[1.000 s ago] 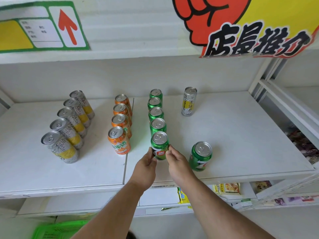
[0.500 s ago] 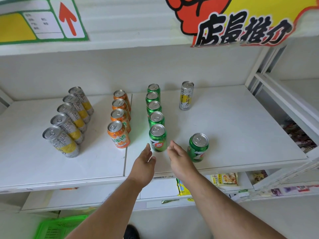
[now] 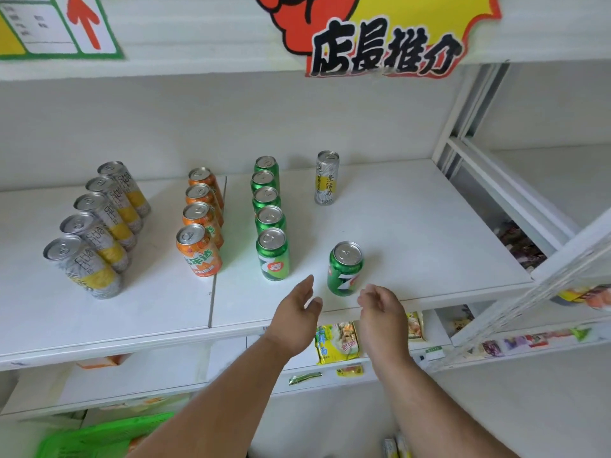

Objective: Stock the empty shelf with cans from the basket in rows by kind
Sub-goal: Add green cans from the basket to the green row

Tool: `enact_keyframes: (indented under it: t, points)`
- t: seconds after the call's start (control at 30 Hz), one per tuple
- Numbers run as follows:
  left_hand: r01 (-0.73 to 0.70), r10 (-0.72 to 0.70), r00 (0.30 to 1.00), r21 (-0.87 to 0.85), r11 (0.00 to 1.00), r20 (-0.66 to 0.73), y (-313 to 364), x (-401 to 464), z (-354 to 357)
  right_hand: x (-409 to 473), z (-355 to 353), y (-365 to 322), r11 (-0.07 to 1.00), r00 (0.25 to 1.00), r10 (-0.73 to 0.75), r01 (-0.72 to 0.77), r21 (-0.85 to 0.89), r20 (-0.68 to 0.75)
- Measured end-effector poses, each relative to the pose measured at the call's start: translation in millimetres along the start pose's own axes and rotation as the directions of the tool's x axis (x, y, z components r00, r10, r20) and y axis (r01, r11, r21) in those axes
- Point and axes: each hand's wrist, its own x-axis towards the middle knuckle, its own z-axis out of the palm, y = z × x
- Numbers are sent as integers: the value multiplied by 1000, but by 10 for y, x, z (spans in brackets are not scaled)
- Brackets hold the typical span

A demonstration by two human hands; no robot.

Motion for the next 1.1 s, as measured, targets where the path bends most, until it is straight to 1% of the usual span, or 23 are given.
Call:
enact_keyframes:
  t: [0.03,0.1,0.2,0.23,0.37,0.53,0.7,0.87,1.1]
  points:
    - [2,-2,1000,4,1000,11,30,27,39,60,-46,-28,1000,1000,6,-5,-28,5]
    - [8,-8,1000,4,1000,25,76,80,106,187,-98,-107,997,996,28,-22,-69,87]
    - [13,-13,999,8,1000,39,127,126,186,310,-74,-175,998,967,55,-49,-31,248]
    - [6,-7,999,14,1000,46,137,133,208,339,-47,-160,999,959,40,-31,-37,280]
    - [-9,10,999,-3,1000,49,122,103,214,320,55,-137,998,957,-4,23,-66,289]
    - [-14,13,1000,-28,1000,-26,19,-21,-49,134,255,-156,996,937,-33,60,-65,349]
    - [-9,10,995,11,1000,-98,-94,-176,-348,-39,495,-165,993,901,-68,103,-59,429]
    - [-7,10,992,21,1000,-123,-183,-220,-540,-132,654,-206,990,865,-73,122,-67,497]
    - [0,4,986,23,1000,-166,-257,-248,-651,-138,760,-209,989,843,-59,122,-85,534]
